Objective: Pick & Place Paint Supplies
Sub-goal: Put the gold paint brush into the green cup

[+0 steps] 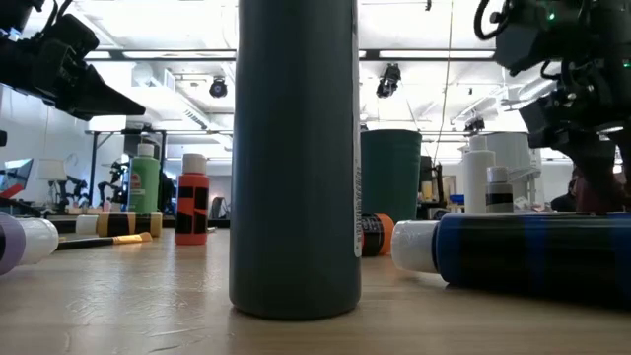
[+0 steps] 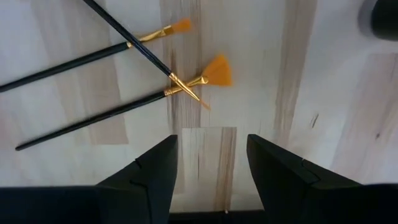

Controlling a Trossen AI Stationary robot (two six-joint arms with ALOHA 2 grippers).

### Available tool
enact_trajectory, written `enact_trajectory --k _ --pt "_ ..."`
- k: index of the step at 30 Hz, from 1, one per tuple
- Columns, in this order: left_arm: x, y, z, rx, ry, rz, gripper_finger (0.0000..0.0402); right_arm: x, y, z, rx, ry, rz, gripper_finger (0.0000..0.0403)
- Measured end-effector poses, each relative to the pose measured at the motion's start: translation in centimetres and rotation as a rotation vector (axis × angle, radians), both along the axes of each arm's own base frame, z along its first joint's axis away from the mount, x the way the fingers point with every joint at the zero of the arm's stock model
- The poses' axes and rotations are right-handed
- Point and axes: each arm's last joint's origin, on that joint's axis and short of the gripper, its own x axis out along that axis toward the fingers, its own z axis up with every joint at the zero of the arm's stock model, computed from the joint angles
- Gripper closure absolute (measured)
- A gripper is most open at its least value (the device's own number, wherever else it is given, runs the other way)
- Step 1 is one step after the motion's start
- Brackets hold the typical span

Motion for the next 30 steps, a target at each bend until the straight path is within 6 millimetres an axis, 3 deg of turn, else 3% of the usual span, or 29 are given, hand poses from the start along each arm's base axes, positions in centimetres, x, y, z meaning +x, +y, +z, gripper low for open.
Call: enact_trajectory --k 8,19,30 --pt "0.0 0.0 0.0 0.000 0.000 0.000 0.0378 1.1 0.3 -0.5 0.051 -0.038 -0.003 0.0242" --pt "0.0 0.0 0.0 0.000 0.000 0.000 0.0378 1.0 0.3 -1.5 0.043 -0.045 -0.049 0.0265" --pt "0.0 0.0 0.0 0.000 0.000 0.000 0.0378 0.7 0.2 -2.0 0.026 -0.035 -0.145 0.0255"
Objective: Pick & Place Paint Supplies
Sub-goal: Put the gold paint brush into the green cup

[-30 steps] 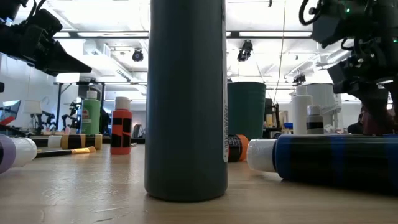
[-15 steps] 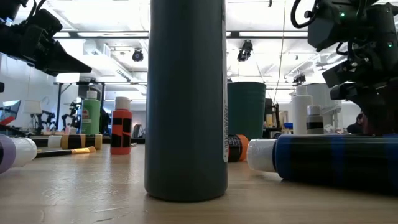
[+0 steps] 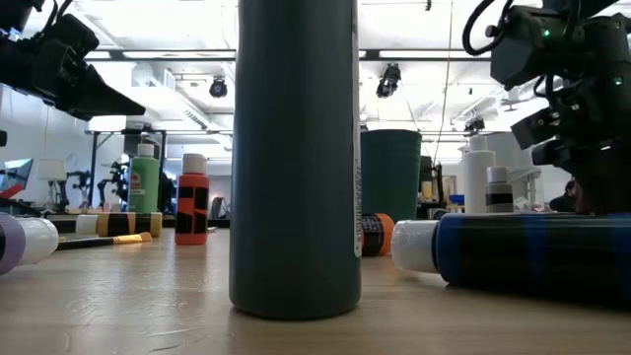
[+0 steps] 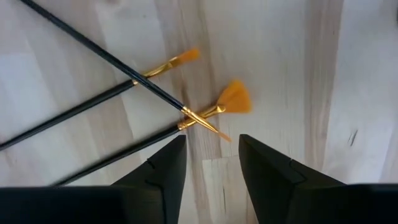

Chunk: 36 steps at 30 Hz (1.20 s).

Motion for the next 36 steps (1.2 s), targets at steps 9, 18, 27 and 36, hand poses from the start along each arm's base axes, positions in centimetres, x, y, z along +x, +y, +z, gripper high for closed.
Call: enact_trajectory --k 9,18,27,36 --pt "0.0 0.0 0.0 0.000 0.000 0.000 0.0378 0.0 -0.1 -0.1 -0.045 -0.006 -0.021 0.0239" --pt "0.0 0.0 0.0 0.000 0.000 0.000 0.0378 -0.1 -0.1 -0.2 -0.044 -0.004 -0.023 0.0262" --pt "0.0 0.0 0.0 0.000 0.000 0.000 0.0378 0.4 0.0 -1.6 -0.038 0.087 -0.004 0.0269" --pt "0.0 0.0 0.0 0.000 0.000 0.000 0.0378 1.0 0.1 -2.2 -0.031 0.104 0.037 0.0242"
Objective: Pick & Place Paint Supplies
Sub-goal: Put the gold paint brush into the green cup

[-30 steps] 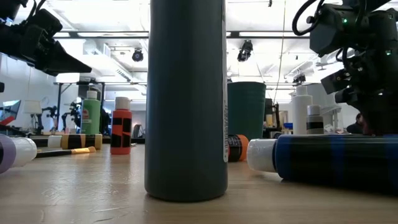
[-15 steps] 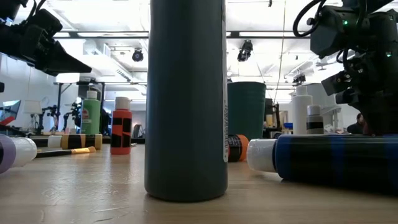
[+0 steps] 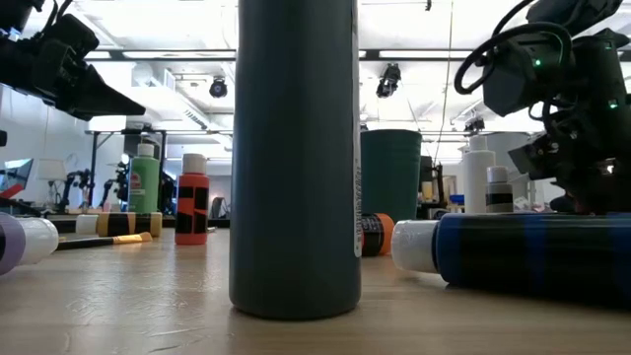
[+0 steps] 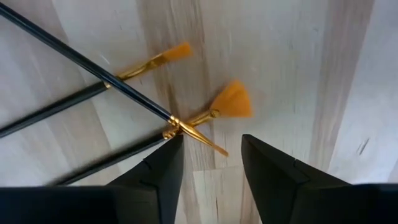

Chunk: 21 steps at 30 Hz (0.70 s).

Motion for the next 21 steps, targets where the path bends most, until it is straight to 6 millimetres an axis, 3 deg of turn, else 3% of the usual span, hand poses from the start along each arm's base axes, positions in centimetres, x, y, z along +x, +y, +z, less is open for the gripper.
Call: enact_trajectory --k 5,21 --pt "0.00 0.00 0.00 0.000 0.000 0.000 0.0378 -0.05 0.01 -0.03 0.004 0.004 -0.001 0.0252" --pt "0.00 0.00 0.00 0.000 0.000 0.000 0.0378 -0.14 0.01 -0.15 0.008 0.010 -0.009 0.0339"
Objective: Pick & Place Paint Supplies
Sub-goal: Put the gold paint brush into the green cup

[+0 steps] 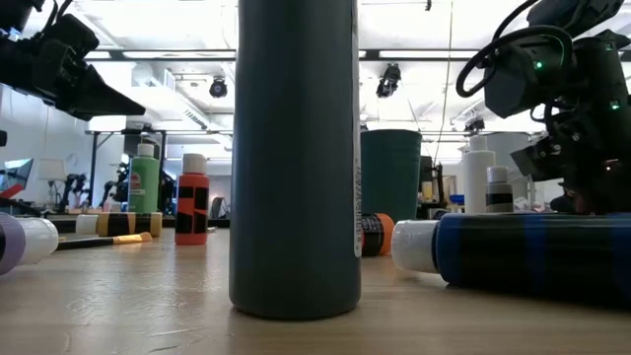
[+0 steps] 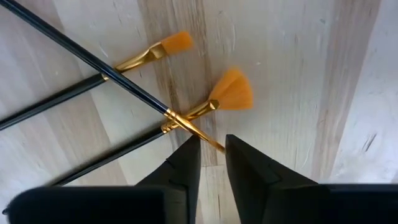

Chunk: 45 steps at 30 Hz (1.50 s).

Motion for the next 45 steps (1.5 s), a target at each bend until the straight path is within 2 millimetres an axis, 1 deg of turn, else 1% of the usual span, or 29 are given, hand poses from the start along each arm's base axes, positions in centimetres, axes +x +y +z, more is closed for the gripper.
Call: enact_trajectory --k 7,18,25,35,45 --pt "0.0 0.0 0.0 0.000 0.000 0.000 0.0378 -0.1 0.0 0.0 0.009 0.007 -0.002 0.0390" --pt "0.0 0.0 0.0 0.000 0.000 0.000 0.0378 -0.3 0.0 0.3 0.027 0.006 0.007 0.0394" --pt "0.0 0.0 0.0 0.000 0.000 0.000 0.0378 -0.7 -0.1 2.3 0.025 -0.026 0.012 0.0395" --pt "0.0 0.0 0.0 0.000 0.000 0.000 0.0378 -1.4 -0.4 6.2 -0.035 -0.099 0.016 0.0395" --pt "0.0 0.0 0.0 0.000 0.000 0.000 0.0378 -1.8 -0.5 7.3 -0.047 -0.110 0.022 0.0395"
